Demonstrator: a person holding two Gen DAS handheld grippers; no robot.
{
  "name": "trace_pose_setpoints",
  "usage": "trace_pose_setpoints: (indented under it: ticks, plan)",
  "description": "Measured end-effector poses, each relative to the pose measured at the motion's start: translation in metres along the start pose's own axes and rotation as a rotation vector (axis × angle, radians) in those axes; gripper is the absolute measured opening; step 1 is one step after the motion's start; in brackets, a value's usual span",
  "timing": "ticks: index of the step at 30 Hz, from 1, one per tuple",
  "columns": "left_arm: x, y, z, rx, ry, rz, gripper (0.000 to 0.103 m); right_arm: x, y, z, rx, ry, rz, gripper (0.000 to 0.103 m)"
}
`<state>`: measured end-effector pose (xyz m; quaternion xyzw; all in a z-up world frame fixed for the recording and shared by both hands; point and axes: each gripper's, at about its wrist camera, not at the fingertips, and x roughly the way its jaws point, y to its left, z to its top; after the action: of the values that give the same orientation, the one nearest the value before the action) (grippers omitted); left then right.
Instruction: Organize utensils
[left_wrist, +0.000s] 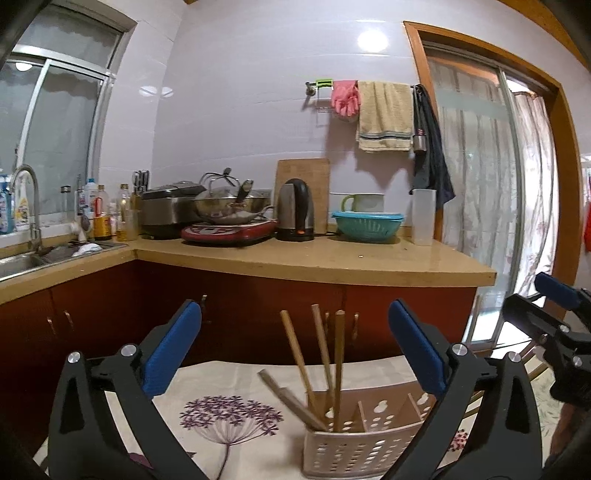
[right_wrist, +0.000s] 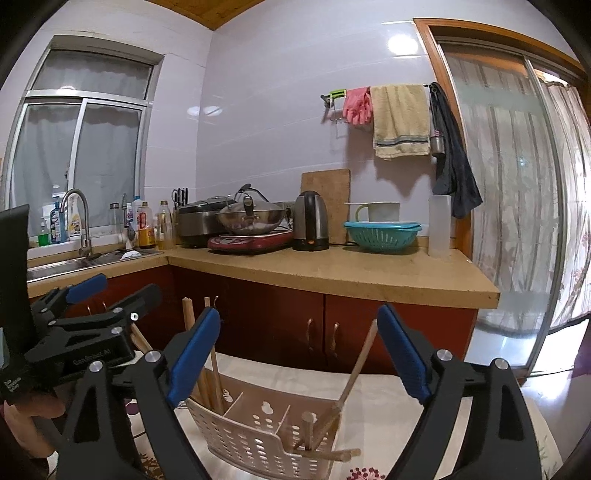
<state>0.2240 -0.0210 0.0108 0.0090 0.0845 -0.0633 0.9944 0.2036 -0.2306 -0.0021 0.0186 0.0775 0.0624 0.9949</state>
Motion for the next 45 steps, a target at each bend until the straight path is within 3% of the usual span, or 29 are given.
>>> trace_pose_setpoints:
  ticks: [6,23,36,45]
  plan:
    - [-0.025,0.000,-0.003,0.024,0.022,0.072,0.099,-0.016,-0.002,-0.001,0.027,0.027,-0.037,0.085]
    - [-0.150,0.006,-0.044,0.005,0.105,0.086,0.099,-0.113,0.011,-0.049,0.034,0.179,-0.120,0.085]
    - [-0.235,0.006,-0.047,-0.024,0.073,0.085,0.099,-0.187,0.030,-0.046,0.035,0.140,-0.129,0.088]
    - [-0.268,0.000,-0.040,-0.025,0.028,0.064,0.099,-0.217,0.039,-0.041,0.035,0.106,-0.111,0.089]
